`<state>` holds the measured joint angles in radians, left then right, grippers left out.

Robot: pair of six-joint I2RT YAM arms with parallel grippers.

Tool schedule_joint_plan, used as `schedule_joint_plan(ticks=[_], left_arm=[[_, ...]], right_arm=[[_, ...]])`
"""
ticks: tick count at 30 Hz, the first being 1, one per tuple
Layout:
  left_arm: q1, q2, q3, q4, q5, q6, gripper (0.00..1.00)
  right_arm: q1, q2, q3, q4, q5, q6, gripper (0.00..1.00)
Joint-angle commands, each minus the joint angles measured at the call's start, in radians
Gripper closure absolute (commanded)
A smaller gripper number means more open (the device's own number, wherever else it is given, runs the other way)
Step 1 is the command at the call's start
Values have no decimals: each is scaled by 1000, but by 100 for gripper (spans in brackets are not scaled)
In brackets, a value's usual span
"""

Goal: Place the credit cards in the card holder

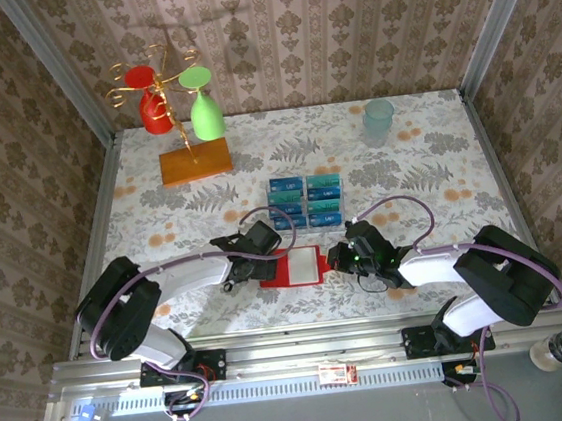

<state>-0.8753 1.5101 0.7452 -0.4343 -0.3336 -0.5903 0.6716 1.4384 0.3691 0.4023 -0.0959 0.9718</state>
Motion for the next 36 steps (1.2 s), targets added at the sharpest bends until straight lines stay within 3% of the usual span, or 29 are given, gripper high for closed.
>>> schedule_joint_plan(ticks=[1,9,17,26,36], left_arm=[[8,-12,22,-68,-24,-5,1],[-2,-146,120,-91,71,-17,0],[-66,-204,179,13,179,-103,0],[-129,-153,114,312,322,-277,0],[-159,-80,40,440,354,-397,0]], right_arm=[[-5,11,-18,-23,33,5,97],[-4,24,-5,-27,22,4,97],[-3,34,-2,-13,15,13,97],[0,48,-4,1,15,21,98],[5,53,-14,12,25,33,99]])
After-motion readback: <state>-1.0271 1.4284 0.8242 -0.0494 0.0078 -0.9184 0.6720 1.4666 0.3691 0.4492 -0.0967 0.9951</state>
